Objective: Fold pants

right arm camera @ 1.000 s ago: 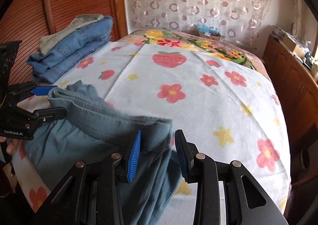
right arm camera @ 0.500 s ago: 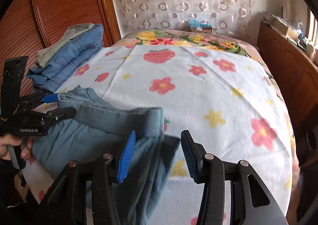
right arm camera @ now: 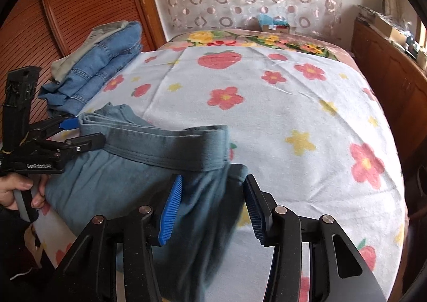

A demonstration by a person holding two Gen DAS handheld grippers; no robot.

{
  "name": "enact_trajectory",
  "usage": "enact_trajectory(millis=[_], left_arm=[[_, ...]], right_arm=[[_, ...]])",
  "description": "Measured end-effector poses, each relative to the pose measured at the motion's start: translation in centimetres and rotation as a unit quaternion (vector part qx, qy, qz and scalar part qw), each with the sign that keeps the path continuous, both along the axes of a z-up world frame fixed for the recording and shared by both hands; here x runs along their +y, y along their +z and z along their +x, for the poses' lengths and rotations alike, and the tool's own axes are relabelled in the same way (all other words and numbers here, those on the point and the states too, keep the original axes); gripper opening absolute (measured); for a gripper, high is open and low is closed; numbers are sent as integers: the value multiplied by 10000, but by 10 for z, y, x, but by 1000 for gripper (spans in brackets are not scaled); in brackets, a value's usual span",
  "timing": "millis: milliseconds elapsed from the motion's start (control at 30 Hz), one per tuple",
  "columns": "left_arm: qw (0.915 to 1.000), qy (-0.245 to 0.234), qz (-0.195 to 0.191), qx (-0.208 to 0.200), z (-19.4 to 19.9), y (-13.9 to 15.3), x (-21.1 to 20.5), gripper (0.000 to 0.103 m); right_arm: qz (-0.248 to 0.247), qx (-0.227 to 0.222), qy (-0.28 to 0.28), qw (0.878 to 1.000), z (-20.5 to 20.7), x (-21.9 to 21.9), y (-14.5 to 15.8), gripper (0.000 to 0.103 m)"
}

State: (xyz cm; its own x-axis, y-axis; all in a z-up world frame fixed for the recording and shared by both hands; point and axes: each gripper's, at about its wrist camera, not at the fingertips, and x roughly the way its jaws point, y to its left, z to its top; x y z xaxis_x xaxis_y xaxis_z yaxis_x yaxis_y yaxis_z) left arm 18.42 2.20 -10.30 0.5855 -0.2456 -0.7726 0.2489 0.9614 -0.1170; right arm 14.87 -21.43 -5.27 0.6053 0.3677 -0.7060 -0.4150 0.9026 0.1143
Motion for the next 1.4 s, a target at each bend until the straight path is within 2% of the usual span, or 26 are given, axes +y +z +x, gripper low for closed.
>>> enact_trajectory(millis=[133,533,767,967,1200,1333,1400], left_arm=[[10000,-1,4,-1,0,0,0,87],[10000,-4,15,-4,0,0,0,88],[10000,-5,15,-5,0,0,0,88],[10000,-7,-91,18,-1,1,2,88],[9972,28,-743,98,-5,14,20,80],[9968,83,-752,248,0,8,20,70],[9963,99,-803,301,3,5,21,69]], right_arm=[[-65,-124,44,9999,-3,4,1,42],[-89,-92,-47,9999,-1,6,-5,42],[-473,-299,-39,9984,-5,17,-8,42],[-405,-282,-26,9988,-3,15,-9,42],[-389,-279,-20,9989,-3,14,-9,42],[-383,-276,-21,9989,-3,14,-9,42],[-381,-276,-21,9989,-3,13,-9,42]])
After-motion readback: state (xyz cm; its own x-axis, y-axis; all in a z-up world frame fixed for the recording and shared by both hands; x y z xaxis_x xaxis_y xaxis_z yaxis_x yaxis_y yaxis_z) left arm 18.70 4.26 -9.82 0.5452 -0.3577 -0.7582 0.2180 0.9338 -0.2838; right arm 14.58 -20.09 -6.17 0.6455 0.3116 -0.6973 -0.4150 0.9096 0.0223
